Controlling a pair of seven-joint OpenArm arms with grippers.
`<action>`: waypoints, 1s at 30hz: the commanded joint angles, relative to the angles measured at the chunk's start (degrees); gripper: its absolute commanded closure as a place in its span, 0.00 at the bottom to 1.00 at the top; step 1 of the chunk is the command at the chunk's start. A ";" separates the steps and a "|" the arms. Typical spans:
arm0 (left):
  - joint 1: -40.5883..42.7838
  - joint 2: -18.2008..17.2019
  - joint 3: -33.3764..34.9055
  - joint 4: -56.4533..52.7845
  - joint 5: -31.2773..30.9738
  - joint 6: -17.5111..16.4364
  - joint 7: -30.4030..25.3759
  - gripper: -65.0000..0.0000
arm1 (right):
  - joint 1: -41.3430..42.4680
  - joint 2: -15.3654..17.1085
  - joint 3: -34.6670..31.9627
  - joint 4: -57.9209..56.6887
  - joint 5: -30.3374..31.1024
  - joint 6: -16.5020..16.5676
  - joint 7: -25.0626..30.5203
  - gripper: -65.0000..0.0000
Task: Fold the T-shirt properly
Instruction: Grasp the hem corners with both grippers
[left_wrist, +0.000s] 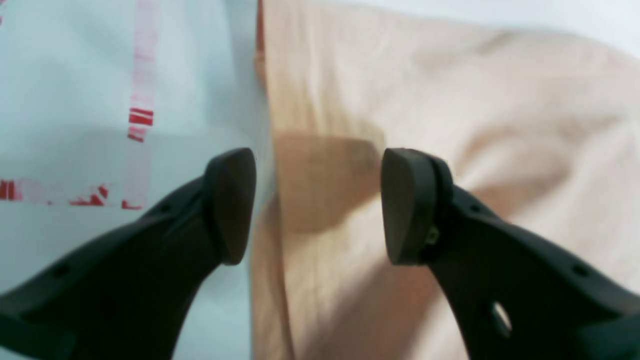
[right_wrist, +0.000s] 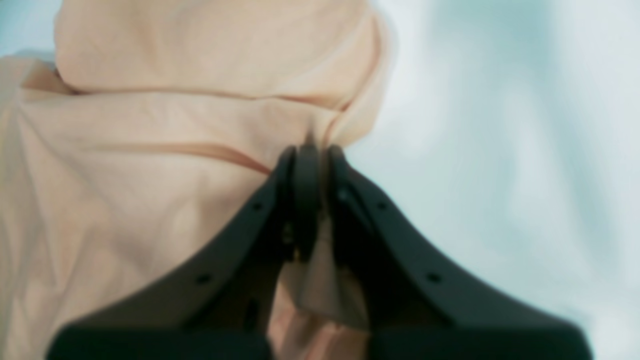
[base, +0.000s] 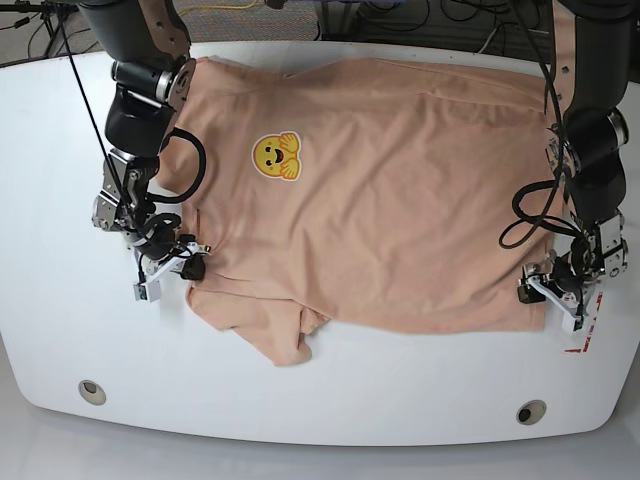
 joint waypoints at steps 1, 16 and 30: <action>-1.76 -0.96 0.57 0.43 -0.68 0.97 -2.03 0.43 | -0.19 0.42 0.02 2.58 -0.99 0.17 -1.25 1.00; -0.53 1.24 3.12 0.43 -0.77 3.60 -2.12 0.43 | -2.65 0.42 0.02 6.10 -0.99 0.17 -1.34 1.00; -0.44 4.32 3.12 0.86 -0.59 3.52 -2.12 1.00 | -2.48 0.68 0.02 6.27 -0.99 0.17 -1.42 1.00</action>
